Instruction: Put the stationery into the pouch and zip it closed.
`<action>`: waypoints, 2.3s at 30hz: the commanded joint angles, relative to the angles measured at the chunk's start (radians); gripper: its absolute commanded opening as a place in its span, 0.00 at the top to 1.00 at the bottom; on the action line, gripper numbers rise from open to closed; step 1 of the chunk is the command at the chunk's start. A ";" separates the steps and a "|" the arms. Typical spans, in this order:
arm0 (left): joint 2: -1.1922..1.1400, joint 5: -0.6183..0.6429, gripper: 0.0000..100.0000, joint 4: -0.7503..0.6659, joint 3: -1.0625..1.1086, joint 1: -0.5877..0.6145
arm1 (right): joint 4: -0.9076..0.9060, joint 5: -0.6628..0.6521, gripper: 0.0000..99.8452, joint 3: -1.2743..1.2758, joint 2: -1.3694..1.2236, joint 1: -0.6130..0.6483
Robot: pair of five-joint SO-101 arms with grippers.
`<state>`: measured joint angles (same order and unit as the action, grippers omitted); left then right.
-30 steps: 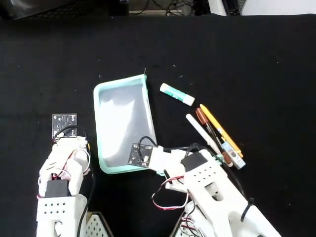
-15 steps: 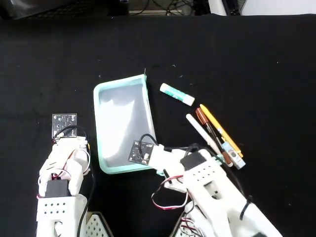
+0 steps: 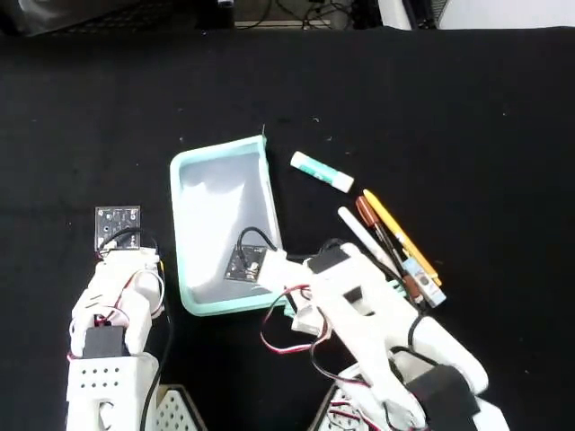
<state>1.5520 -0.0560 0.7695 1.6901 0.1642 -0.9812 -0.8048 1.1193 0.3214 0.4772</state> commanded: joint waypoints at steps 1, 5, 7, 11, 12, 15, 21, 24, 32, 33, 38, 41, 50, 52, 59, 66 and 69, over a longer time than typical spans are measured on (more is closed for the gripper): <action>0.002 -0.009 0.97 -0.012 0.018 -0.004 | 0.015 0.034 0.72 -0.008 -0.041 -0.015; 0.002 -0.009 0.97 -0.012 0.018 -0.004 | 0.015 0.035 0.81 -0.007 -0.041 -0.014; 0.002 -0.009 0.97 -0.012 0.018 -0.004 | 0.015 0.038 0.93 -0.013 -0.039 -0.014; 0.002 -0.009 0.97 -0.012 0.018 -0.004 | -0.014 0.041 0.97 -0.033 -0.039 -0.017; 0.002 -0.009 0.97 -0.012 0.018 -0.004 | -0.025 0.041 0.99 -0.041 -0.038 -0.015; 0.002 -0.009 0.97 -0.012 0.018 -0.004 | -0.069 0.041 0.99 -0.062 0.013 -0.015; 0.008 -0.221 0.97 0.170 -0.079 -0.004 | -0.084 0.089 0.99 -0.048 0.278 -0.015; 0.000 -0.224 0.97 0.253 -0.171 -0.002 | -0.006 0.178 0.99 -0.022 0.417 -0.012; -0.015 -0.267 0.97 0.264 -0.354 -0.007 | 0.054 0.261 0.99 0.030 0.598 -0.015; -0.035 -0.267 0.97 0.264 -0.381 -0.010 | 0.035 0.264 0.99 0.015 0.599 -0.015; -0.302 -0.267 0.97 0.199 -0.527 -0.012 | -0.029 0.273 0.99 -0.094 0.601 -0.015; -0.572 -0.262 0.97 0.140 -0.648 -0.015 | -0.026 0.342 0.99 -0.130 0.607 -0.015; -1.103 -0.074 0.97 0.092 -0.963 -0.065 | 0.127 0.370 0.99 0.053 0.608 -0.023; -1.148 -0.064 0.97 0.095 -0.961 -0.116 | 0.178 0.371 0.99 0.071 0.608 -0.055; -1.260 -0.064 0.84 0.100 -0.961 -0.185 | 0.207 0.488 0.99 0.022 0.608 -0.175; -1.330 -0.064 0.77 0.092 -0.966 -0.203 | 0.207 0.496 0.99 0.016 0.659 -0.172; -1.344 -0.060 0.77 0.091 -0.967 -0.239 | 0.196 0.497 0.99 0.019 0.766 -0.152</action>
<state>0.2079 -0.1281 0.8738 0.7710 -0.0338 -0.7956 -0.3184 1.1914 0.9920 0.3161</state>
